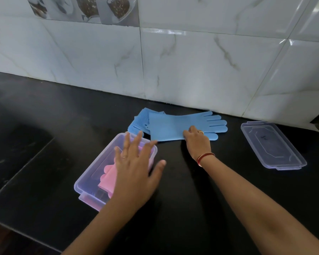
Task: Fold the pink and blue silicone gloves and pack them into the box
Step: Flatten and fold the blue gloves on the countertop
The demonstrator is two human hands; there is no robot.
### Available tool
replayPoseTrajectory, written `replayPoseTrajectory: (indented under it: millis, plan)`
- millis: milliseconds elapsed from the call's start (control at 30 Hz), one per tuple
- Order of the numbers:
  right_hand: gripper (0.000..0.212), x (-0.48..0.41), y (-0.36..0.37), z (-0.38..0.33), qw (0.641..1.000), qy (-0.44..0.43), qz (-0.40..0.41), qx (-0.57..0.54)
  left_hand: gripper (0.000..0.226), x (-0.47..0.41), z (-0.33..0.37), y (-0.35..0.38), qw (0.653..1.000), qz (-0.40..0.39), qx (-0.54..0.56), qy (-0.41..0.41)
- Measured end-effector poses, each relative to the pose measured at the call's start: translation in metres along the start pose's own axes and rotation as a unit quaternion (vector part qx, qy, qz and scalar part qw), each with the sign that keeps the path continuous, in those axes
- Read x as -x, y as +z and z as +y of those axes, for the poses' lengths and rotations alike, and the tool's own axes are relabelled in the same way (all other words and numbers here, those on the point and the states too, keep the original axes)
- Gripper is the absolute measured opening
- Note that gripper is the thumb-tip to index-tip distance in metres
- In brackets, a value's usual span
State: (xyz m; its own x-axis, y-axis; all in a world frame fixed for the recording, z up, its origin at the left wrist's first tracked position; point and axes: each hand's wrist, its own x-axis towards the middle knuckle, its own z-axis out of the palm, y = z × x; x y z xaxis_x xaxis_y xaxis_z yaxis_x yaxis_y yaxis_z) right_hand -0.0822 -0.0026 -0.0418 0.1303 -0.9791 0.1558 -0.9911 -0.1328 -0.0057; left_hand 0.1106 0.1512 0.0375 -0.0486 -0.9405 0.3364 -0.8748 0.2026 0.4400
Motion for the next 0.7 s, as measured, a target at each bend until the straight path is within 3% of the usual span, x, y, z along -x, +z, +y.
replayPoseTrajectory:
  millis: [133, 233, 300, 367, 467, 533, 633, 700]
  plan:
    - [0.014, 0.007, -0.006, 0.010, 0.987, 0.079, 0.017, -0.141, 0.048, 0.001, 0.036, 0.019, 0.993, -0.032, 0.062, 0.096]
    - [0.015, 0.034, -0.020, 0.019, 0.932, 0.149, 0.090, -0.318, 0.063, -0.012, 0.053, 0.040, 0.990, -0.031, 0.029, 0.134]
    - [0.012, 0.058, -0.034, 0.025, 0.907, 0.145, 0.110, -0.379, 0.080, -0.023, 0.062, 0.058, 0.987, -0.050, -0.021, 0.152]
    - [0.010, 0.085, -0.049, 0.028, 0.902, 0.113, 0.122, -0.399, 0.093, -0.033, 0.071, 0.079, 0.982, -0.110, -0.039, 0.149]
    - [0.011, 0.117, -0.068, 0.028, 0.902, 0.078, 0.130, -0.404, 0.096, -0.043, 0.082, 0.100, 0.952, -0.271, 0.129, 0.065]
    - [0.014, 0.131, -0.079, 0.028, 0.903, 0.071, 0.126, -0.404, 0.083, -0.043, 0.086, 0.104, 0.890, -0.339, 0.306, -0.008]
    - [0.012, 0.138, -0.100, 0.026, 0.918, 0.032, 0.106, -0.380, 0.038, -0.036, 0.095, 0.099, 0.722, -0.374, 0.577, -0.078]
    - [0.007, 0.132, -0.115, 0.022, 0.925, -0.019, 0.137, -0.353, 0.031, -0.033, 0.101, 0.098, 0.607, -0.362, 0.701, -0.100]
